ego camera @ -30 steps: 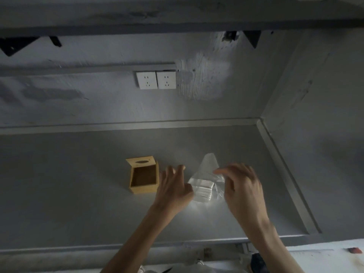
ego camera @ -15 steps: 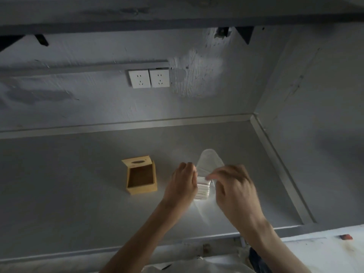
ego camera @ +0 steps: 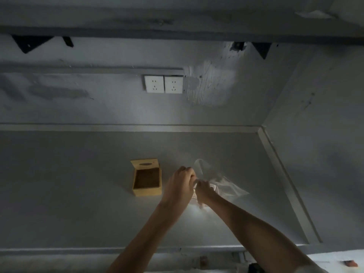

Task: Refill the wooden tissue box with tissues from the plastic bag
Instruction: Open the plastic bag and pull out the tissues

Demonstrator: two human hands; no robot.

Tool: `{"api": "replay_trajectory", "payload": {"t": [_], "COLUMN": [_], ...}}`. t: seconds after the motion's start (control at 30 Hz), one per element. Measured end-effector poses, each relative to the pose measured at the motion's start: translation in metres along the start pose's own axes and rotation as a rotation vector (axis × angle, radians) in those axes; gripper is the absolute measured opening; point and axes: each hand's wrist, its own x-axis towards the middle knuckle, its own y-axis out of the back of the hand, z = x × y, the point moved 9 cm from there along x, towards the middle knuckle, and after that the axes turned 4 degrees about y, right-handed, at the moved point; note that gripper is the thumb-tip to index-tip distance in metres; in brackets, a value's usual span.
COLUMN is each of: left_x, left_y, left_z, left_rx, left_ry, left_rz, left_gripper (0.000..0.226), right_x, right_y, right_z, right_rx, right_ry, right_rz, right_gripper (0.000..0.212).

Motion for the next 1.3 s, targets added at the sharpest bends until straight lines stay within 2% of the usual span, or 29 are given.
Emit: {"api": "replay_trajectory", "payload": {"t": [0.07,0.13,0.23,0.3,0.37,0.47,0.53,0.63,0.7,0.77,0.83,0.9,0.97,1.0,1.03,1.07,1.1,1.17,1.23,1.3], "left_x": [0.002,0.003,0.003,0.004,0.005,0.007,0.009,0.020,0.031,0.045,0.060,0.065,0.056,0.050,0.042,0.032,0.020,-0.001,-0.014,-0.021], "left_y": [0.004,0.007,0.006,0.005,0.003,-0.001,-0.005,-0.013,-0.017,-0.016,0.004,0.031,0.046,0.041,0.027,0.006,-0.016,-0.050,-0.067,-0.074], "left_z": [-0.004,-0.005,-0.004,-0.002,0.001,0.009,0.017,0.043,0.065,0.088,0.098,0.087,0.055,0.032,0.008,-0.010,-0.020,-0.028,-0.025,-0.022], "left_rx": [0.010,0.019,0.012,0.016,0.015,0.022,0.016,-0.099,-0.346,-0.459,-0.476,-0.449,-0.328,-0.322,-0.378,-0.472,-0.575,-0.704,-0.762,-0.770], "left_ry": [0.014,0.022,0.013,0.000,-0.016,-0.050,-0.073,-0.134,-0.104,-0.087,-0.129,-0.196,-0.194,-0.128,-0.027,0.070,0.140,0.218,0.259,0.271], "left_rz": [0.005,0.018,0.005,0.005,0.014,0.010,-0.007,-0.081,-0.211,-0.303,-0.202,0.015,0.212,0.213,0.125,-0.026,-0.183,-0.375,-0.416,-0.368], "left_gripper": [0.013,0.014,0.014,0.015,0.016,0.015,0.014,0.017,0.028,0.043,0.042,0.034,0.037,0.043,0.048,0.051,0.051,0.048,0.042,0.033], "right_x": [0.005,0.006,0.008,0.009,0.009,0.010,0.008,0.001,-0.005,-0.018,-0.033,-0.047,-0.065,-0.077,-0.085,-0.092,-0.096,-0.103,-0.107,-0.098], "right_y": [-0.008,-0.013,-0.013,-0.010,-0.011,-0.018,-0.018,-0.012,-0.028,-0.034,-0.025,-0.021,-0.015,-0.011,-0.010,-0.007,-0.001,0.017,0.027,0.019], "right_z": [0.005,0.005,0.007,0.005,0.005,0.009,0.015,0.032,0.038,0.043,0.047,0.049,0.053,0.053,0.053,0.054,0.059,0.058,0.061,0.059], "right_rx": [0.007,0.062,0.005,0.051,0.089,0.139,0.370,0.681,0.829,1.082,1.283,1.508,1.665,1.746,1.832,1.906,1.977,2.081,2.082,1.994], "right_ry": [-0.035,-0.046,-0.052,-0.045,-0.040,-0.055,-0.083,0.017,0.177,0.290,0.302,0.315,0.337,0.361,0.384,0.397,0.402,0.519,0.573,0.440], "right_rz": [0.063,0.094,0.158,0.214,0.225,0.212,0.203,0.274,0.125,0.002,-0.081,-0.182,-0.211,-0.230,-0.283,-0.307,-0.281,-0.260,-0.154,-0.068], "right_gripper": [0.085,0.073,0.075,0.067,0.062,0.069,0.057,0.041,0.041,0.039,0.041,0.049,0.036,0.026,0.021,0.025,0.034,0.046,0.046,0.051]}}
